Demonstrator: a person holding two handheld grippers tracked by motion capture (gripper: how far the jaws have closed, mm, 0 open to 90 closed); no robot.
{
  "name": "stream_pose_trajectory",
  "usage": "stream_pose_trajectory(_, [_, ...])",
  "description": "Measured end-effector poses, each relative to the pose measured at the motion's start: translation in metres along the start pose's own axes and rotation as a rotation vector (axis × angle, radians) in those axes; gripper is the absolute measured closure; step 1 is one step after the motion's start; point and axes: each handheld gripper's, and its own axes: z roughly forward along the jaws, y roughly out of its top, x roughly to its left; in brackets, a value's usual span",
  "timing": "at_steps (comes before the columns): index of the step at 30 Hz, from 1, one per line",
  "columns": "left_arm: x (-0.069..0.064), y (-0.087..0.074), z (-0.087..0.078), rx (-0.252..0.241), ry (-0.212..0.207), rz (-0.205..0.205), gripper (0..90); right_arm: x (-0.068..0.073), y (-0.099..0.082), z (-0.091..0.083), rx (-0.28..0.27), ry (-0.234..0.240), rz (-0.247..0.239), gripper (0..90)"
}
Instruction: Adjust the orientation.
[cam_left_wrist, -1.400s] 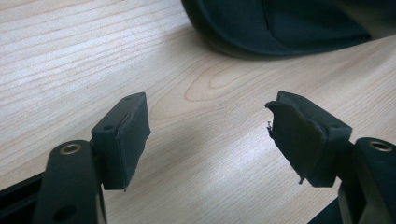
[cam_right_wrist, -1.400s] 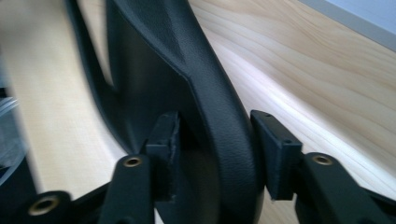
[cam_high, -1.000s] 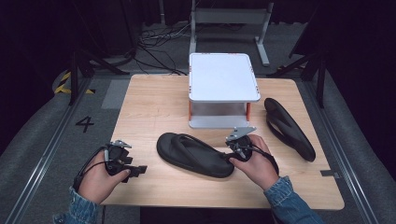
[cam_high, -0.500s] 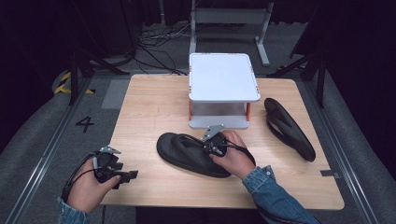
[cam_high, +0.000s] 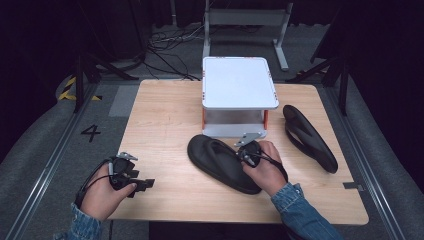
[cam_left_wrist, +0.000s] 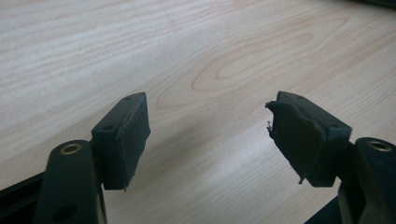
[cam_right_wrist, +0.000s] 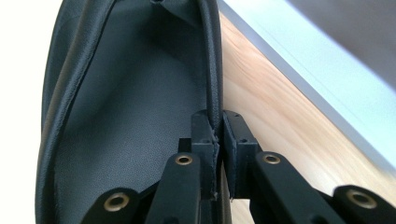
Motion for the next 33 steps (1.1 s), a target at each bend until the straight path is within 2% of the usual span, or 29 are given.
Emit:
stream_pose_trajectory(2, [-0.002, 0.006, 0.003, -0.002, -0.005, 0.012, 28.7, -0.007, -0.012, -0.010, 0.023, -0.029, 0.060, 84.3])
stream_pose_trajectory(4, [-0.004, 0.012, 0.008, 0.009, -0.017, 0.026, 28.7, -0.011, -0.022, -0.016, 0.046, -0.028, 0.089, 83.0])
stream_pose_trajectory(5, [-0.004, 0.012, 0.008, 0.009, -0.017, 0.026, 28.7, -0.011, -0.022, -0.016, 0.046, -0.028, 0.089, 83.0])
stream_pose_trajectory(6, [-0.006, 0.017, 0.011, 0.012, -0.023, 0.038, 28.7, -0.013, -0.028, -0.021, 0.012, 0.026, 0.135, 67.7])
stream_pose_trajectory(7, [-0.007, 0.019, 0.011, 0.011, -0.025, 0.043, 28.7, -0.016, -0.030, -0.025, -0.022, 0.046, 0.162, 59.7])
stream_pose_trajectory(9, [-0.008, 0.021, 0.012, 0.007, -0.028, 0.054, 28.7, -0.019, -0.033, -0.029, -0.032, 0.043, 0.163, 57.3])
stream_pose_trajectory(10, [-0.010, 0.024, 0.014, 0.008, -0.035, 0.055, 28.7, -0.023, -0.038, -0.037, 0.003, 0.044, 0.154, 57.1])
stream_pose_trajectory(11, [-0.010, 0.024, 0.014, 0.008, -0.035, 0.055, 28.7, -0.023, -0.038, -0.037, 0.003, 0.044, 0.154, 57.1])
stream_pose_trajectory(12, [-0.009, 0.027, 0.017, 0.016, -0.036, 0.064, 28.6, -0.024, -0.045, -0.041, 0.014, 0.074, 0.151, 55.8])
stream_pose_trajectory(13, [-0.009, 0.027, 0.017, 0.016, -0.036, 0.064, 28.7, -0.024, -0.045, -0.041, 0.014, 0.074, 0.151, 55.8])
stream_pose_trajectory(14, [-0.009, 0.027, 0.018, 0.017, -0.035, 0.066, 28.7, -0.024, -0.049, -0.040, 0.047, 0.090, 0.149, 53.2])
stream_pose_trajectory(16, [-0.010, 0.028, 0.020, 0.024, -0.038, 0.068, 28.7, -0.023, -0.054, -0.032, 0.091, 0.087, 0.120, 51.0])
stream_pose_trajectory(17, [-0.011, 0.028, 0.020, 0.023, -0.038, 0.072, 28.7, -0.023, -0.055, -0.029, 0.093, 0.093, 0.117, 50.5])
stream_pose_trajectory(18, [-0.012, 0.029, 0.019, 0.021, -0.041, 0.069, 28.7, -0.022, -0.056, -0.026, 0.091, 0.111, 0.121, 51.5])
stream_pose_trajectory(19, [-0.011, 0.029, 0.019, 0.022, -0.044, 0.072, 28.7, -0.021, -0.056, -0.023, 0.082, 0.152, 0.152, 50.1])
stream_pose_trajectory(21, [-0.011, 0.028, 0.018, 0.019, -0.040, 0.069, 28.7, -0.017, -0.054, -0.022, 0.099, 0.166, 0.194, 53.5])
stream_pose_trajectory(22, [-0.011, 0.028, 0.018, 0.019, -0.040, 0.069, 28.7, -0.017, -0.054, -0.022, 0.099, 0.166, 0.194, 53.5])
stream_pose_trajectory(23, [-0.010, 0.028, 0.018, 0.019, -0.035, 0.064, 28.7, -0.014, -0.053, -0.023, 0.114, 0.179, 0.232, 53.9])
stream_pose_trajectory(24, [-0.009, 0.026, 0.019, 0.024, -0.038, 0.063, 28.7, -0.004, -0.050, -0.025, 0.139, 0.208, 0.281, 52.9])
stream_pose_trajectory(25, [-0.009, 0.026, 0.019, 0.024, -0.038, 0.063, 28.7, -0.004, -0.050, -0.025, 0.139, 0.208, 0.281, 52.9])
stream_pose_trajectory(26, [-0.009, 0.026, 0.018, 0.027, -0.038, 0.062, 28.7, 0.009, -0.046, -0.026, 0.162, 0.247, 0.321, 48.4])
stream_pose_trajectory(27, [-0.009, 0.026, 0.018, 0.027, -0.038, 0.062, 28.7, 0.009, -0.046, -0.026, 0.162, 0.247, 0.321, 48.4])
stream_pose_trajectory(28, [-0.009, 0.025, 0.017, 0.020, -0.036, 0.061, 28.7, 0.024, -0.042, -0.027, 0.173, 0.239, 0.303, 44.0])
stream_pose_trajectory(30, [-0.009, 0.025, 0.015, 0.017, -0.037, 0.062, 28.7, 0.029, -0.040, -0.027, 0.171, 0.235, 0.293, 43.4])
stream_pose_trajectory(31, [-0.009, 0.025, 0.015, 0.013, -0.038, 0.060, 28.7, 0.038, -0.037, -0.028, 0.169, 0.252, 0.281, 42.7])
stream_pose_trajectory(33, [-0.009, 0.024, 0.014, 0.013, -0.037, 0.058, 28.7, 0.045, -0.034, -0.031, 0.153, 0.275, 0.272, 40.2])
